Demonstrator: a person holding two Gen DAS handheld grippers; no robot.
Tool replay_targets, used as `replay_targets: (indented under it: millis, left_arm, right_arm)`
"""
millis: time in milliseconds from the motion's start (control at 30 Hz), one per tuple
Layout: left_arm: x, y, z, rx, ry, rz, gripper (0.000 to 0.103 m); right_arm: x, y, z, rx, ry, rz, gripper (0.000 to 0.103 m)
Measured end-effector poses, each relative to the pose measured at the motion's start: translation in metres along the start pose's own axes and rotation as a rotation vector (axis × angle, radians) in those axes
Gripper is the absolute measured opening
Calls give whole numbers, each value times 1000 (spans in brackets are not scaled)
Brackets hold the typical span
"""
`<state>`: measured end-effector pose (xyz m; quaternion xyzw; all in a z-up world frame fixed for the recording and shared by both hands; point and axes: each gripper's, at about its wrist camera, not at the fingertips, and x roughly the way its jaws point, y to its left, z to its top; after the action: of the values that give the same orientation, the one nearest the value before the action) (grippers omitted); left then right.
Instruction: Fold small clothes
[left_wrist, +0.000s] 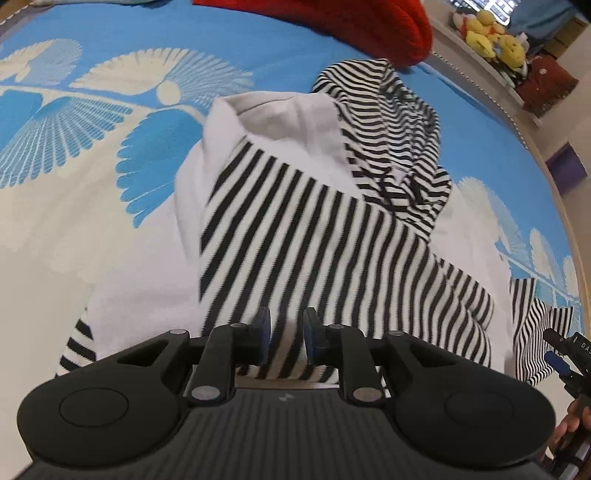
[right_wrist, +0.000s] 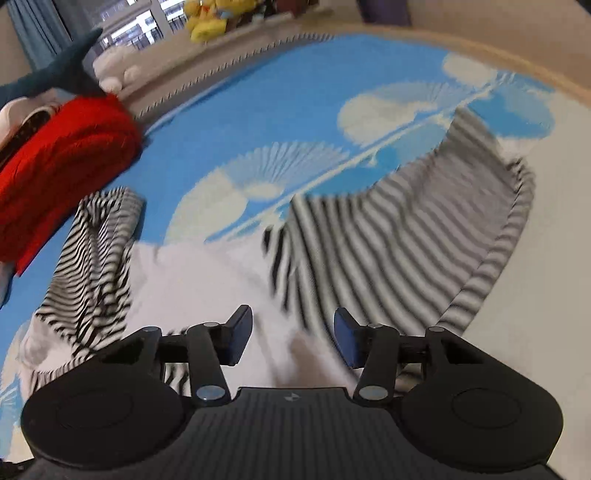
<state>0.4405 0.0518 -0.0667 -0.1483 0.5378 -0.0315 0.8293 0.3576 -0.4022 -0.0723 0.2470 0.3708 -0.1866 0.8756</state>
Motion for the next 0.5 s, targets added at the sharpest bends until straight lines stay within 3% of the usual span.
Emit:
replay_targets:
  millis: [100, 233, 433, 500]
  left_arm:
    - [3, -7, -2, 15, 9, -5, 21]
    - [5, -10, -3, 25, 17, -17, 21]
    - [8, -9, -3, 26, 25, -16, 23]
    - [8, -9, -3, 29, 27, -19, 23]
  right_arm:
    - [-1, -18, 11, 3, -10, -17, 52]
    - [-6, -54, 36, 88, -14, 30, 52]
    - [-10, -126, 69, 180, -104, -64, 51]
    - [-2, -157, 74, 260, -97, -83, 44]
